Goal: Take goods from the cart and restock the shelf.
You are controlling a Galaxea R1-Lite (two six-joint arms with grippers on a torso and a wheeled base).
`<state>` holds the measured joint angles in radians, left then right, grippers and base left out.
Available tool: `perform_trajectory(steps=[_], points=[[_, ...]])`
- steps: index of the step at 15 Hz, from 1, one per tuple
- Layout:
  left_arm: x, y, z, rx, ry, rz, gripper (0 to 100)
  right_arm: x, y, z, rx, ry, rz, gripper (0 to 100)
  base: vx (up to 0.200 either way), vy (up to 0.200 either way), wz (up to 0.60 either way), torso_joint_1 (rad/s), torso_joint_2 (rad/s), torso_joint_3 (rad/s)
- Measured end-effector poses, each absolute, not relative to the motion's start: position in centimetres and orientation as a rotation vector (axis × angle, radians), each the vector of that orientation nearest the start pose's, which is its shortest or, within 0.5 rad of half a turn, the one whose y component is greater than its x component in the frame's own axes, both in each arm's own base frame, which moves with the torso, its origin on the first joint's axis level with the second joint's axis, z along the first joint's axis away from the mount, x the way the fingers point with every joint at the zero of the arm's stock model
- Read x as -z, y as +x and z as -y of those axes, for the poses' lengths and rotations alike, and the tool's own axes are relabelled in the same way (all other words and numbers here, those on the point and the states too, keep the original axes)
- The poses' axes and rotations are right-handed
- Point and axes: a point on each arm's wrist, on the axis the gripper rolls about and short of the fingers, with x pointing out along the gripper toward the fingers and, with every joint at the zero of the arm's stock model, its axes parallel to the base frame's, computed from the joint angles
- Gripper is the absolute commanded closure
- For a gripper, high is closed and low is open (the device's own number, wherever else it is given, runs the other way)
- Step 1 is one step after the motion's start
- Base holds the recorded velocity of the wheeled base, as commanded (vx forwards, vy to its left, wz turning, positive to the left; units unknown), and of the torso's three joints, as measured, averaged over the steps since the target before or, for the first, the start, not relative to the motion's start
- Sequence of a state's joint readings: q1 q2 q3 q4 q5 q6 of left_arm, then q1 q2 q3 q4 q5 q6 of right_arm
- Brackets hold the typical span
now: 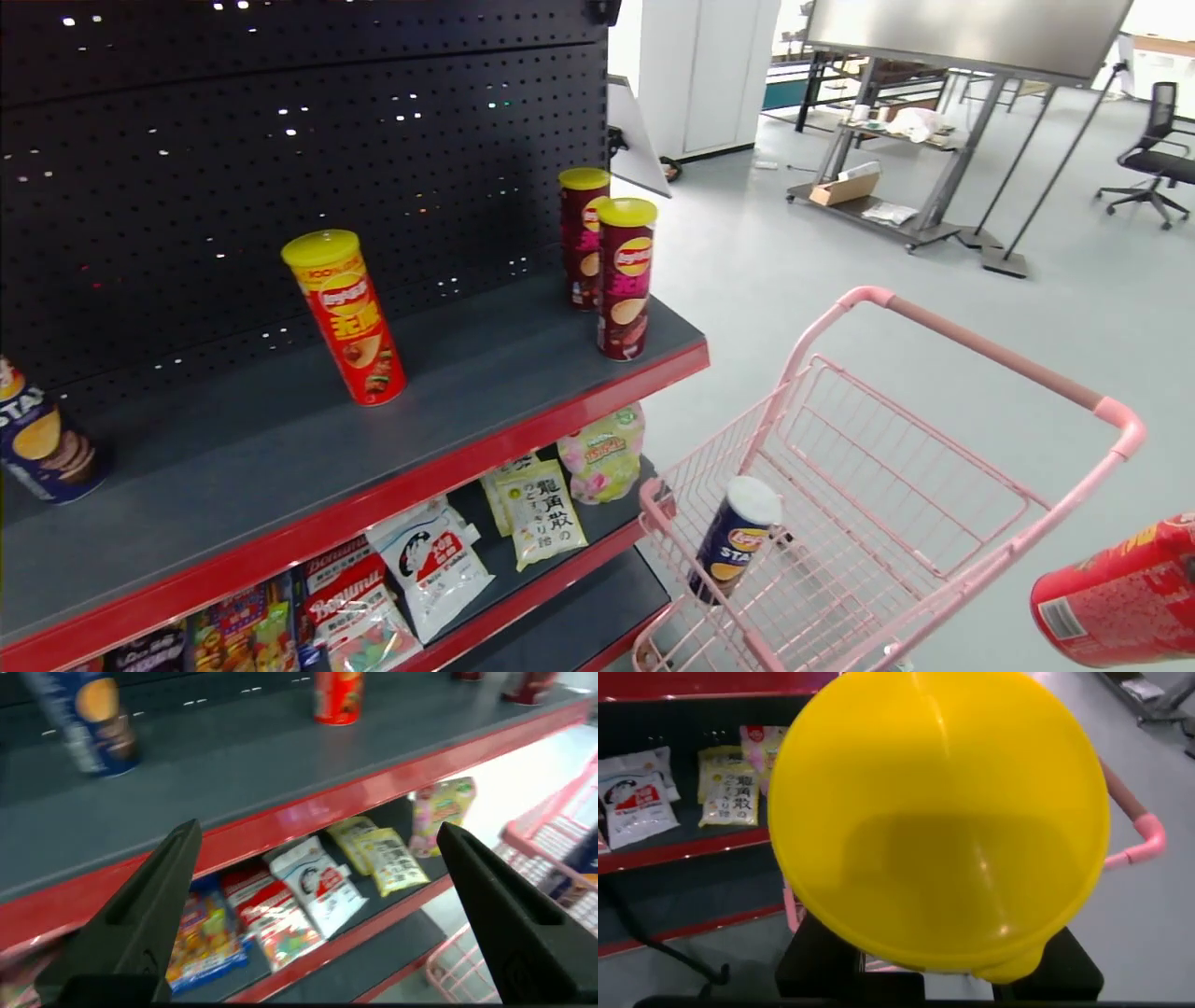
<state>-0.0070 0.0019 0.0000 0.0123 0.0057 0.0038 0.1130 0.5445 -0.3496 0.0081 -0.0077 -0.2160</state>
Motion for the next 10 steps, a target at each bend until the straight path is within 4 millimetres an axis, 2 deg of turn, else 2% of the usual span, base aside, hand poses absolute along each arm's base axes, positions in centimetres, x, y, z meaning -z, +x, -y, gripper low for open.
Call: perform_trajectory(steps=[4,10], points=[[-7.4,-2.3,0.0,0.001,0.005,-0.014,0,-17.4,2.6,-0.3,-0.124,-0.229,-0.177,100,0.000,0.000,0.60,0.001,0.00,0.004],[-7.4,-2.3,0.0,0.000,0.004,-0.014,0,-16.8,1.3,-0.1,-0.122,-0.228,-0.124,100,0.000,0.000,0.00,0.000,0.00,0.000]])
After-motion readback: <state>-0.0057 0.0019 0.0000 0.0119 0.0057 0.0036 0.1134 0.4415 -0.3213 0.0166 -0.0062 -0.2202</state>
